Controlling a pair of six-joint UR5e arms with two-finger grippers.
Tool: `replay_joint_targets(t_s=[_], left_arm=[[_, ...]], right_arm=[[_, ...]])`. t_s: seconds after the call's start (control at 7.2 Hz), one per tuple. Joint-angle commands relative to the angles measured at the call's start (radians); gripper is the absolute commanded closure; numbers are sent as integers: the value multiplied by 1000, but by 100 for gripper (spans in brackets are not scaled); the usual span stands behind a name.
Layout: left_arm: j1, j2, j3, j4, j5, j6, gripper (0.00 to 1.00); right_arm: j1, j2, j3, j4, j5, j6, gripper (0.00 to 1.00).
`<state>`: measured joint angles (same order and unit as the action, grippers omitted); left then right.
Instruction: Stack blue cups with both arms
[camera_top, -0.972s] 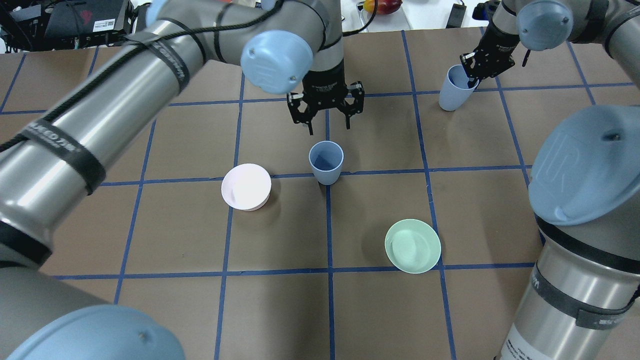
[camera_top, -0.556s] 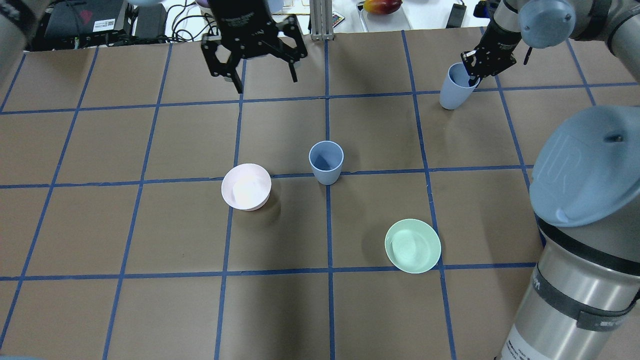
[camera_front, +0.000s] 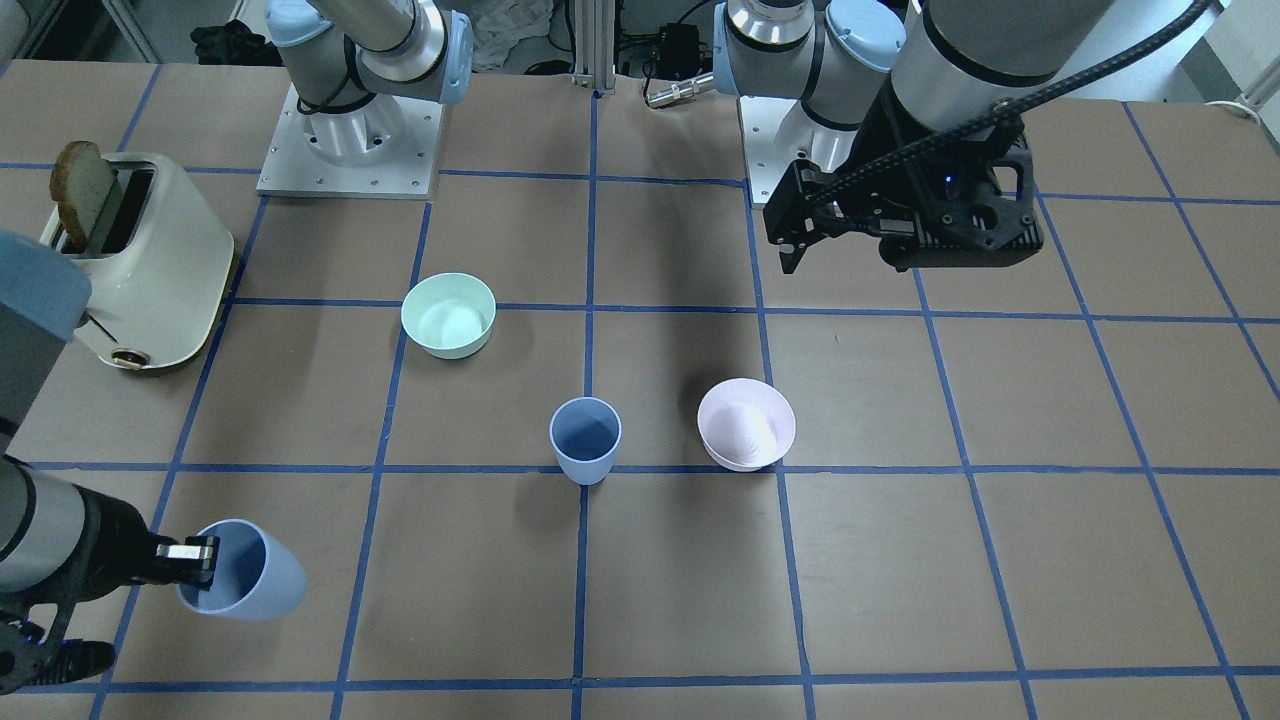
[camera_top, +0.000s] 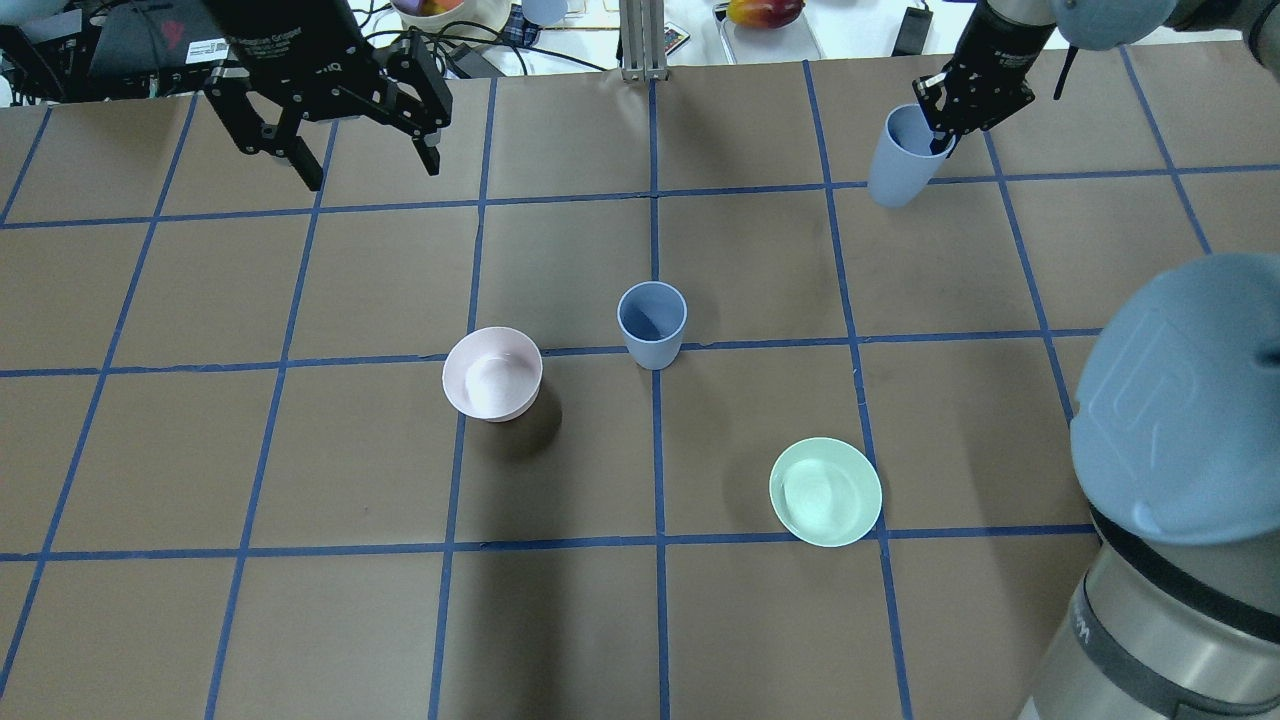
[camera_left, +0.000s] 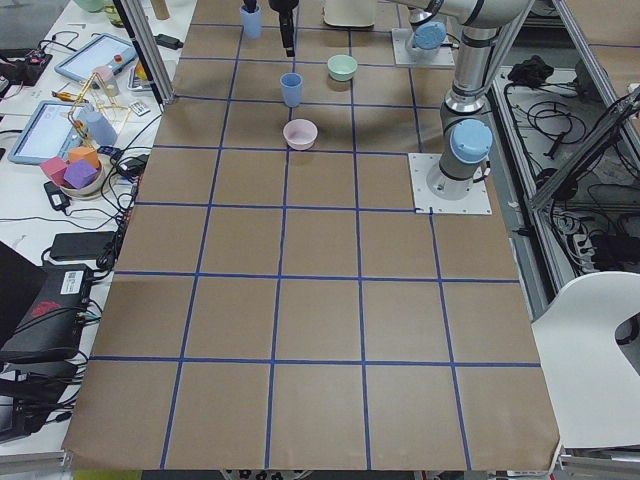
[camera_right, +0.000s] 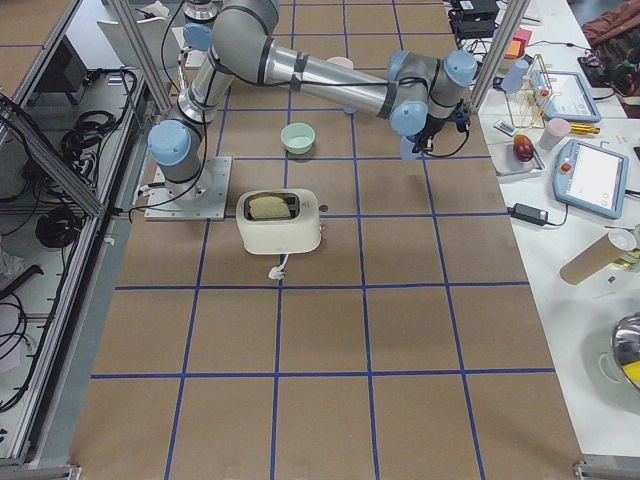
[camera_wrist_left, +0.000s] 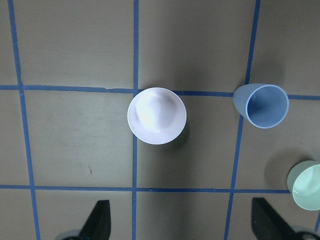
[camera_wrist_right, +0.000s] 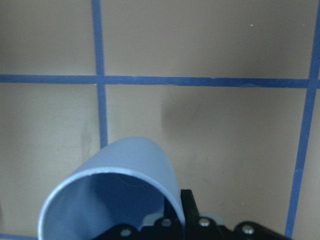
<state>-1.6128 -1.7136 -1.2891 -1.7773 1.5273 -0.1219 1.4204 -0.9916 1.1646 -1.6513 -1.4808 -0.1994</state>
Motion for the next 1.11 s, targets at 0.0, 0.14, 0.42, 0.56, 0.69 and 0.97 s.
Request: replay_joint_targets(t_s=[0.0, 0.14, 0.42, 0.56, 0.69, 0.97], left_arm=[[14, 95, -160, 117, 5, 4, 0], [23, 133, -206, 127, 5, 13, 0], [34, 146, -202, 130, 40, 31, 0], [34, 140, -199, 127, 68, 31, 0], [33, 137, -199, 127, 66, 31, 0], [33, 114, -182, 133, 59, 33, 0]], right_arm=[[66, -57, 3, 86, 0, 50, 100], [101, -93, 4, 100, 2, 52, 100], [226, -136, 10, 103, -1, 171, 100], [283, -137, 13, 102, -1, 266, 100], [336, -137, 15, 100, 0, 344, 100], [390, -137, 17, 93, 3, 452, 100]])
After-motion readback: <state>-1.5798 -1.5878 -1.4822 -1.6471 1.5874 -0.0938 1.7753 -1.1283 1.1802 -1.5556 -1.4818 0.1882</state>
